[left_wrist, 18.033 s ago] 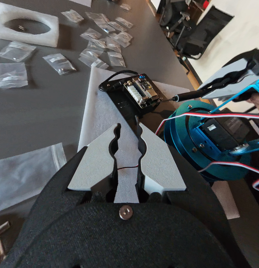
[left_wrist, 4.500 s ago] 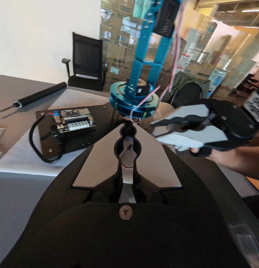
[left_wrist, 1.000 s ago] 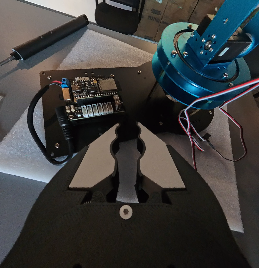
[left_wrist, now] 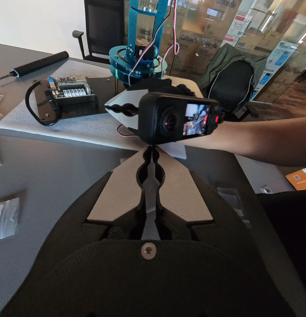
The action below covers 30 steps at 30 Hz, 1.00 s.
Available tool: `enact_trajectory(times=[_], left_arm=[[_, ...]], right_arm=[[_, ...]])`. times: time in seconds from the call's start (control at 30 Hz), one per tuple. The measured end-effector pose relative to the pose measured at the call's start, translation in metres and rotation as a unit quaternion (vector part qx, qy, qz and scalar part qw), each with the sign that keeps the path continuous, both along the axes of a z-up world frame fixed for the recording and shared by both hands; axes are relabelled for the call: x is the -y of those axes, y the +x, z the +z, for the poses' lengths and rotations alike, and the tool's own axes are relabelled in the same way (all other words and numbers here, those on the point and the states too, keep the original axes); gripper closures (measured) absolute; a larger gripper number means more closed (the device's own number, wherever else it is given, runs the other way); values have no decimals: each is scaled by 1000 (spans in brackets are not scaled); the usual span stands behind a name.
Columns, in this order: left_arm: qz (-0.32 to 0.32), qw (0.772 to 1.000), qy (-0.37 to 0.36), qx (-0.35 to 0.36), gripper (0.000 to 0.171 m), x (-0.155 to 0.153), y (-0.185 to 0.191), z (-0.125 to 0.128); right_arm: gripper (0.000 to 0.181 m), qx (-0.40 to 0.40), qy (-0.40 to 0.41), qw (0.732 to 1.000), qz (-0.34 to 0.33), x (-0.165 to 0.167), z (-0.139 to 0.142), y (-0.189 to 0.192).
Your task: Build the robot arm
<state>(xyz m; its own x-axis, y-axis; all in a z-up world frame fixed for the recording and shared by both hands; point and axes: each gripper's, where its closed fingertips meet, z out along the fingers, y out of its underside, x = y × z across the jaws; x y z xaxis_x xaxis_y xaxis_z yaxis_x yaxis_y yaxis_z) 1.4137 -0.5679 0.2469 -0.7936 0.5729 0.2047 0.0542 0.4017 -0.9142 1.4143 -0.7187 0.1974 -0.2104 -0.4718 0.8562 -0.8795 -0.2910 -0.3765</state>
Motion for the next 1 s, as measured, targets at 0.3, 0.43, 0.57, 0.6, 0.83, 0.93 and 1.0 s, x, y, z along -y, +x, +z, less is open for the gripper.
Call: enact_trajectory(times=[0.3, 0.43, 0.57, 0.6, 0.83, 0.93, 1.0], left_arm=[[43, 999, 2, -1, 171, -2, 33, -6], [59, 998, -2, -12, 171, -1, 48, -3], [75, 997, -5, 20, 171, 1, 62, -9], [79, 997, -7, 24, 171, 2, 64, -9], [77, 997, -17, 25, 171, 0, 62, -4], [75, 997, -20, 25, 171, -1, 60, -3], [73, 997, -19, 24, 171, -1, 60, -3]], right_arm=[[181, -10, -4, 1000, -12, 13, -4, 4], [181, -14, -20, 1000, -16, 18, -2, 5], [181, -13, -31, 999, -21, 22, -1, 5], [181, -13, -30, 999, -22, 22, -1, 5], [181, -23, -16, 999, -31, 23, -4, 3], [181, -35, -9, 999, -33, 23, -7, 2], [181, -37, -7, 999, -33, 23, -7, 1]])
